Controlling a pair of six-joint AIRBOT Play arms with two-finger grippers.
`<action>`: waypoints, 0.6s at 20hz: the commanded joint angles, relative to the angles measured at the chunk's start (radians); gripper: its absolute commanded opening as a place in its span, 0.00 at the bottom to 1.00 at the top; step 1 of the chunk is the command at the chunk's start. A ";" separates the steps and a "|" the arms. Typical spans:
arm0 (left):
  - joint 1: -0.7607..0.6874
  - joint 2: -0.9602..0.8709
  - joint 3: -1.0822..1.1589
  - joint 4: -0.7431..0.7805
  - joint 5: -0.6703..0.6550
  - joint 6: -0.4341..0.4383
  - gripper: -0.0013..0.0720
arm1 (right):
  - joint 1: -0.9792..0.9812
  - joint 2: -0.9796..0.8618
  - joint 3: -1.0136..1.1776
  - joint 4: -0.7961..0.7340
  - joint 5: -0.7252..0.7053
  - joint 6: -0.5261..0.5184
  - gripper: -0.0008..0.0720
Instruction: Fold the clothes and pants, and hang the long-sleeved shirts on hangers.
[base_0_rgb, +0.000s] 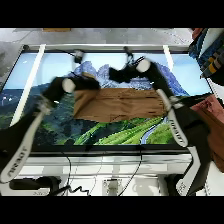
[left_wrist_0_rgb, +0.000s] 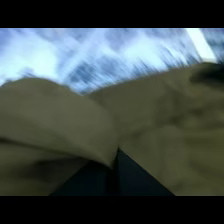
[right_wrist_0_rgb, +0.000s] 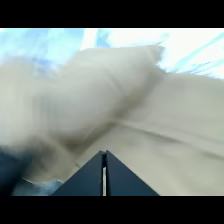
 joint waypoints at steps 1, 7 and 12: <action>-0.165 -0.129 0.001 0.017 -0.103 0.005 0.05 | -0.126 0.119 -0.005 -0.067 0.071 -0.005 0.05; -0.171 -0.158 0.002 0.030 -0.291 -0.002 0.85 | -0.200 0.154 -0.006 -0.124 0.146 -0.063 0.05; 0.132 0.005 0.002 0.175 -0.362 0.005 0.72 | -0.220 0.155 -0.038 -0.334 0.259 -0.236 0.05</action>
